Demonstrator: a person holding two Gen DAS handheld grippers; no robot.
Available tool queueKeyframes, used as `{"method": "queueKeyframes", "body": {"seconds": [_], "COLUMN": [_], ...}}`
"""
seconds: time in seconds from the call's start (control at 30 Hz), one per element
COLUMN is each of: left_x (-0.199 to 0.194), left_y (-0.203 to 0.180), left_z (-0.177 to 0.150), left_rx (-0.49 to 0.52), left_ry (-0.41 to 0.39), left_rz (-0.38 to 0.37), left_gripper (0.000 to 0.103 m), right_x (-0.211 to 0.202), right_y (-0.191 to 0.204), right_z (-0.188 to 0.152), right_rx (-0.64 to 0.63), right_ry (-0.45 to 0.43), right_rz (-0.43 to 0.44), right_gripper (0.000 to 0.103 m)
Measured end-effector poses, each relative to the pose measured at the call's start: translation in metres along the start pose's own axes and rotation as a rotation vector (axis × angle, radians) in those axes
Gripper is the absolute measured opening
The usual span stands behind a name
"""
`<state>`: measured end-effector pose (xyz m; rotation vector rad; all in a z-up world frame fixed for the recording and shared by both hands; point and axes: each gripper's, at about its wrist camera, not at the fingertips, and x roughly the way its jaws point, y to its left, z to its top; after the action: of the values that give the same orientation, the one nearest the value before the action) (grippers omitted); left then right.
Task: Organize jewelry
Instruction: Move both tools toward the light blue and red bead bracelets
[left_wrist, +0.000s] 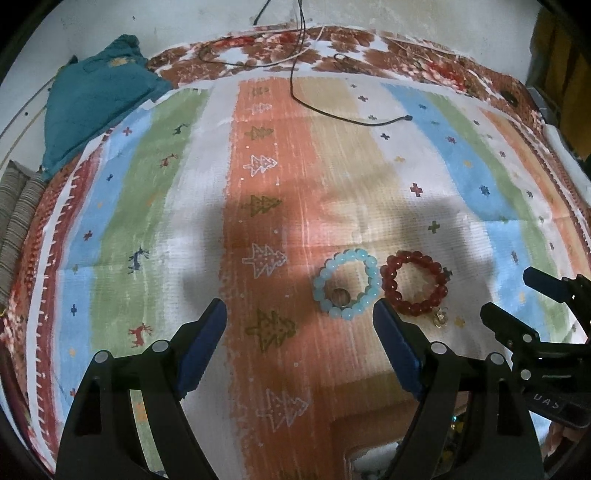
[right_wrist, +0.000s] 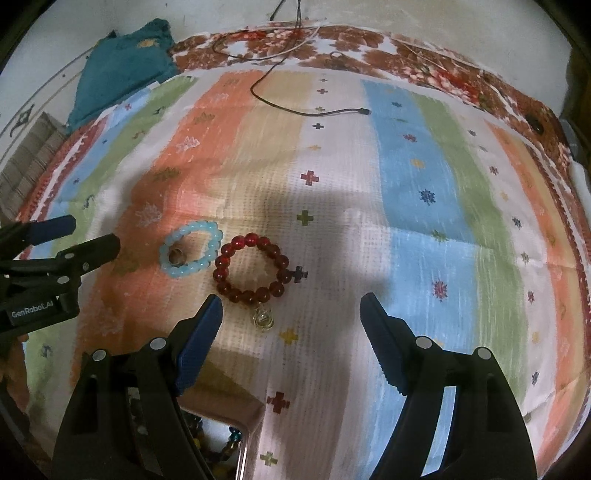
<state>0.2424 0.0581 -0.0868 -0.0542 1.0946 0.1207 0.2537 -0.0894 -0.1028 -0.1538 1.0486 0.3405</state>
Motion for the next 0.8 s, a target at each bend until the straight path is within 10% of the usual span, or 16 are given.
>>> {"method": "queueKeyframes", "body": {"seconds": [0.8], "left_x": [0.062], "left_y": [-0.013], "left_z": [0.021], "left_rx": [0.071], "left_ry": [0.098], "left_rz": [-0.023], "left_gripper": [0.081], "right_x": [0.061], "right_y": [-0.005], "right_z": [0.02], "right_rx": [-0.015], "right_ry": [0.093], "right_rz": [-0.045], "right_gripper": [0.077]}}
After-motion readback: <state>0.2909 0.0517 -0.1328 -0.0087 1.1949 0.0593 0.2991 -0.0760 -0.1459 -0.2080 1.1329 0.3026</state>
